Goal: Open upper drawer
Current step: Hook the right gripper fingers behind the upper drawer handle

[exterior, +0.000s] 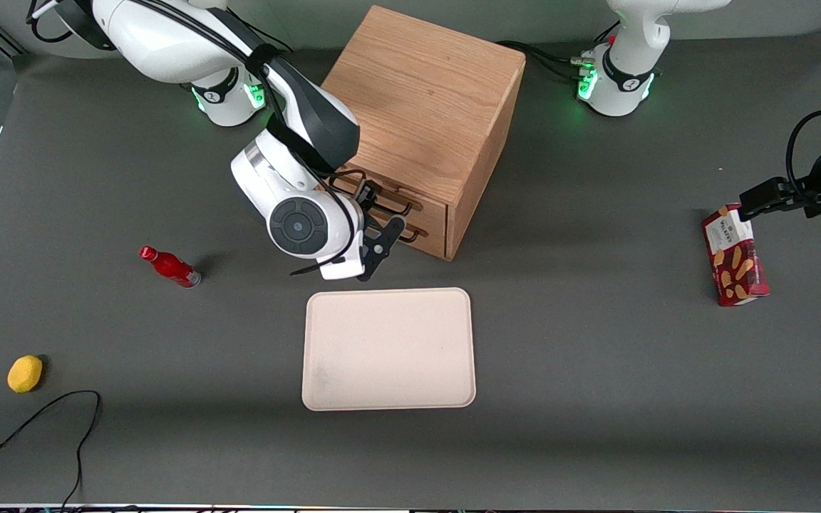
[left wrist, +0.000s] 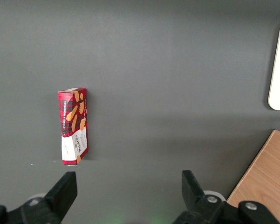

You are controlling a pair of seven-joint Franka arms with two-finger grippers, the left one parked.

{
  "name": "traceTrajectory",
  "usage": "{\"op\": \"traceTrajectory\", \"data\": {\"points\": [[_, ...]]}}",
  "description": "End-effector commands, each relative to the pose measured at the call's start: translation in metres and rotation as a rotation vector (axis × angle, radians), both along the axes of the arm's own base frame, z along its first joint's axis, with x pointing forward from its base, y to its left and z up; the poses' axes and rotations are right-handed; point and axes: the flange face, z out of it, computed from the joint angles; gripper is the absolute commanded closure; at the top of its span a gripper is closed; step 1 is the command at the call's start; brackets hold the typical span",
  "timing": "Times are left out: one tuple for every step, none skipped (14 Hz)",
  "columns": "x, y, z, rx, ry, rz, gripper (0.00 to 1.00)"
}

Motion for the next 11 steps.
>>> {"op": "traceTrajectory", "data": {"points": [[0.006, 0.001, 0.003, 0.021, -0.038, 0.082, 0.0], [0.008, 0.001, 0.003, 0.036, -0.051, 0.098, 0.0], [0.009, 0.0, 0.003, 0.043, -0.053, 0.111, 0.0], [0.01, -0.001, 0.003, 0.049, -0.053, 0.121, 0.0], [0.011, -0.003, 0.003, 0.051, -0.056, 0.122, 0.0], [0.012, -0.004, 0.002, 0.051, -0.054, 0.119, 0.0], [0.014, -0.007, 0.002, 0.052, -0.054, 0.115, 0.0], [0.017, -0.011, -0.001, 0.057, -0.05, 0.123, 0.0], [0.018, -0.01, -0.003, 0.065, -0.049, 0.139, 0.0], [0.018, -0.01, -0.003, 0.07, -0.05, 0.147, 0.0], [0.019, -0.011, -0.003, 0.071, -0.05, 0.148, 0.0]]}}
